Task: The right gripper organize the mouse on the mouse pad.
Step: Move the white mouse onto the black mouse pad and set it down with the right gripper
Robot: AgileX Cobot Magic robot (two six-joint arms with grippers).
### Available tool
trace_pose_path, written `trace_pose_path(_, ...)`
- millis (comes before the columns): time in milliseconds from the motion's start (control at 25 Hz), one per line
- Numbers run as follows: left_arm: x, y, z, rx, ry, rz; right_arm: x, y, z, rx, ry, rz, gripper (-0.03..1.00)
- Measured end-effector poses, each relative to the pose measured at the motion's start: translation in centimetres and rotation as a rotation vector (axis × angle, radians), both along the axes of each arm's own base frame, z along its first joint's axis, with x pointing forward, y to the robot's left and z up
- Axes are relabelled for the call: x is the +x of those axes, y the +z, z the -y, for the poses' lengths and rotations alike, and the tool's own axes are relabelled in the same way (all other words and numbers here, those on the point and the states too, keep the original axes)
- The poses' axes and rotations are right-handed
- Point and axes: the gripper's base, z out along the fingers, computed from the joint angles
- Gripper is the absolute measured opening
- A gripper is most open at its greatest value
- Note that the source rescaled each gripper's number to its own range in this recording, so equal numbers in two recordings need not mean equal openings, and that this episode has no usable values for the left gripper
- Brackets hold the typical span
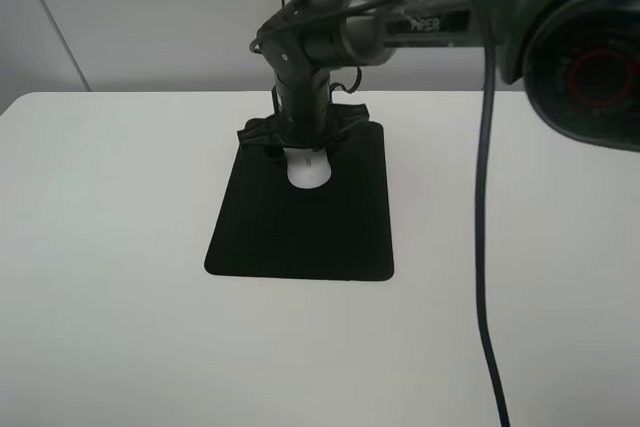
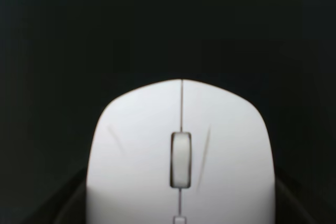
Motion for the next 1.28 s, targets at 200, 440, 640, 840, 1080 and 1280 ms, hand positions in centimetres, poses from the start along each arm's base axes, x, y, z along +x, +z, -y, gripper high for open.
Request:
trace_pose_path(200, 0.0, 0.0, 0.0, 0.000, 0.000, 0.000, 0.9, -1.5, 0.8, -0.016, -0.022, -0.018, 0.00)
trace_pose_path(440, 0.0, 0.0, 0.0, 0.000, 0.000, 0.000, 1.2, -1.9, 1.1, -0.014, -0.035, -0.026, 0.00)
trace_pose_path(640, 0.0, 0.0, 0.0, 0.000, 0.000, 0.000, 1.1, -2.7, 0.9, 0.013, -0.049, -0.053, 0.00)
trace_pose_path(840, 0.0, 0.0, 0.0, 0.000, 0.000, 0.000, 1.2, -2.8, 0.8, 0.019, -0.049, -0.051, 0.00)
trace_pose_path(1080, 0.0, 0.0, 0.0, 0.000, 0.000, 0.000, 1.1, -3.3, 0.8, 0.019, -0.052, -0.061, 0.00)
trace_pose_path(1280, 0.0, 0.0, 0.0, 0.000, 0.000, 0.000, 1.1, -3.3, 0.7, 0.020, -0.054, -0.064, 0.00)
